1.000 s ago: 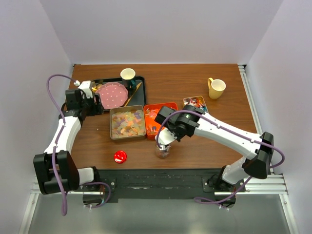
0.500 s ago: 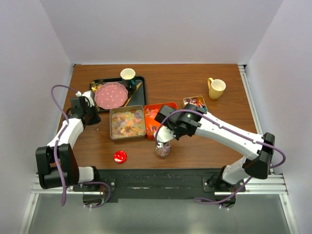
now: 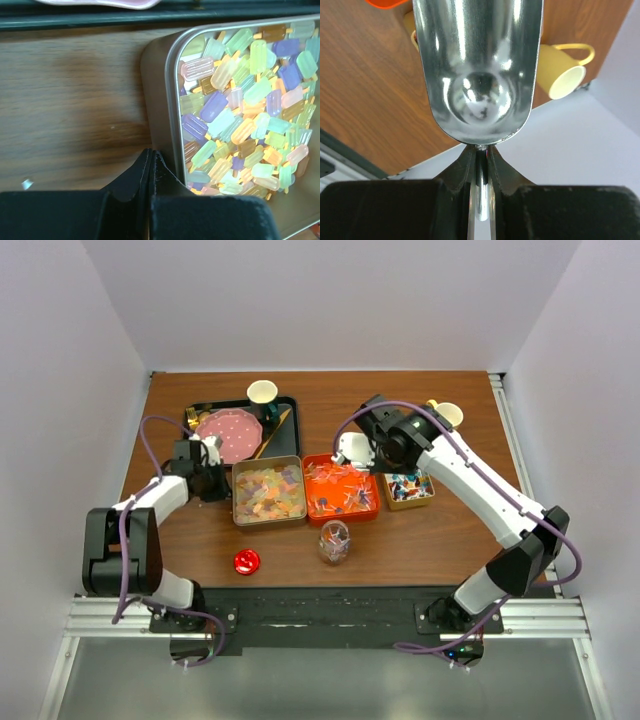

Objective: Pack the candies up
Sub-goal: Move the storage box to the center of the board.

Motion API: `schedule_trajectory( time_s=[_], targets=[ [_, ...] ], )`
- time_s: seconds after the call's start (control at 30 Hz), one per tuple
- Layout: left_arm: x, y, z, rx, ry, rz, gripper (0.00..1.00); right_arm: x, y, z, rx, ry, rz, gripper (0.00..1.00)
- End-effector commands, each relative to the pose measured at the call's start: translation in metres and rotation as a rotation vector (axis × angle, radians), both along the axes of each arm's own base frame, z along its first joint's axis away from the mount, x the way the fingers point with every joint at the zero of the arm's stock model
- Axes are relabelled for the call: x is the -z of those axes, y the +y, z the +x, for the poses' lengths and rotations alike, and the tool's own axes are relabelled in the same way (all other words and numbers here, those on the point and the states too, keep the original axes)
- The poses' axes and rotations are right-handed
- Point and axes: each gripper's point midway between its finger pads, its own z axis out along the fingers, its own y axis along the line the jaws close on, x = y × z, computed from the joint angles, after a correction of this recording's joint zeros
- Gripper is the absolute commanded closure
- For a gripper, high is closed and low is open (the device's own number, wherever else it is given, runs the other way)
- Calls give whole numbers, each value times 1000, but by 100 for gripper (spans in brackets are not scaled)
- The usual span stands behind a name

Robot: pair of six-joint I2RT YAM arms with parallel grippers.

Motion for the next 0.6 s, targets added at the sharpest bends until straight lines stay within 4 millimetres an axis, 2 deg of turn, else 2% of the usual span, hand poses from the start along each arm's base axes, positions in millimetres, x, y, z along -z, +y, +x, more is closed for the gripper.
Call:
schedule_trajectory(
  time_s=[0.0, 0.1, 0.27, 0.37, 0.4, 0.53, 0.57],
  targets=[
    [-2, -25, 12, 61, -18, -67, 100, 13, 2, -14, 73, 25, 79, 100],
    [-4, -43, 15, 105, -17, -102, 100, 22, 0, -17, 91, 51, 83, 100],
    [-7, -83, 15, 216, -21, -140, 100, 28, -3, -10, 104, 68, 83, 100],
    [-12, -107, 19, 278, -30, -154, 96, 31, -1, -9, 101, 80, 86, 100],
    [-18, -115, 24, 298, -47, -158, 91, 33, 0, -10, 101, 87, 83, 100],
    [-25, -150, 29, 397, -70, -154, 88, 36, 3, -8, 101, 99, 83, 100],
    [-23, -152, 30, 405, -66, -140, 86, 36, 3, -7, 99, 102, 81, 100]
  ],
)
